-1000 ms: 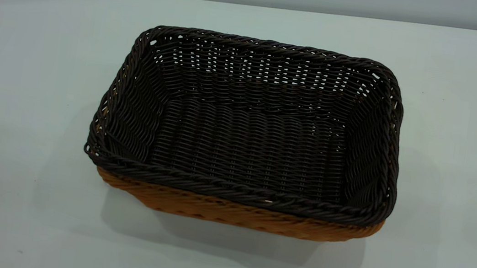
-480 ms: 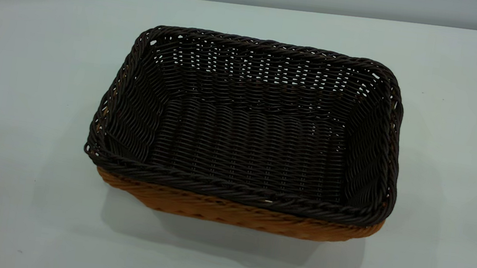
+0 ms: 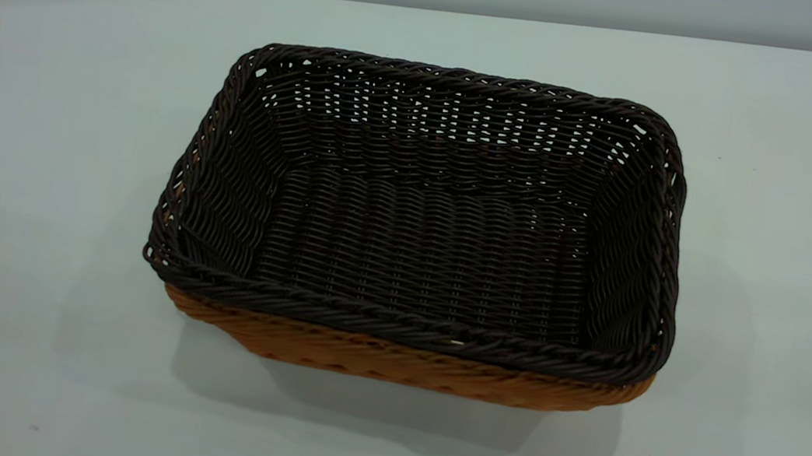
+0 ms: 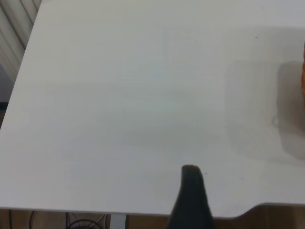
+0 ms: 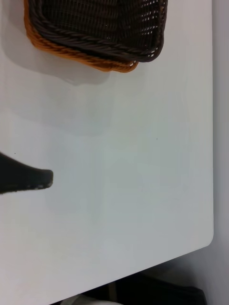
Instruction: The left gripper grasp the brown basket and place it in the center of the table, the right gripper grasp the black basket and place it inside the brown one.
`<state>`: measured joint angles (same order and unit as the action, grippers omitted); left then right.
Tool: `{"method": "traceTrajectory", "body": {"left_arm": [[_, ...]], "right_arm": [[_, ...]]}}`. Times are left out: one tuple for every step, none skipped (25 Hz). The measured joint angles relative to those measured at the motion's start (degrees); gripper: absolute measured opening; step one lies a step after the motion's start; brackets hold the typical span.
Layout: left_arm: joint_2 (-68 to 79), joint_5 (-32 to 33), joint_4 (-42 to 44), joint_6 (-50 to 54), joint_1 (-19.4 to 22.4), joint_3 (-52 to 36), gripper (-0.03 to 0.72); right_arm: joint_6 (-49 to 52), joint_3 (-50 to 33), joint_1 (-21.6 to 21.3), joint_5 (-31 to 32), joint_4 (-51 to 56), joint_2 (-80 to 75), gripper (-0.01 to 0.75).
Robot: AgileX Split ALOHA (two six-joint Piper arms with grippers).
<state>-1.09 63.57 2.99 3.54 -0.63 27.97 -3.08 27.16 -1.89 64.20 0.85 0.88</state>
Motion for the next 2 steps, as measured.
{"method": "traceTrajectory", "body": {"left_arm": [[0.00, 0.00, 0.00, 0.00, 0.00, 0.00, 0.524], [0.00, 0.00, 0.00, 0.00, 0.00, 0.00, 0.524]], "right_arm": [[0.00, 0.00, 0.00, 0.00, 0.00, 0.00, 0.584], [0.00, 0.00, 0.00, 0.00, 0.00, 0.00, 0.584]]}}
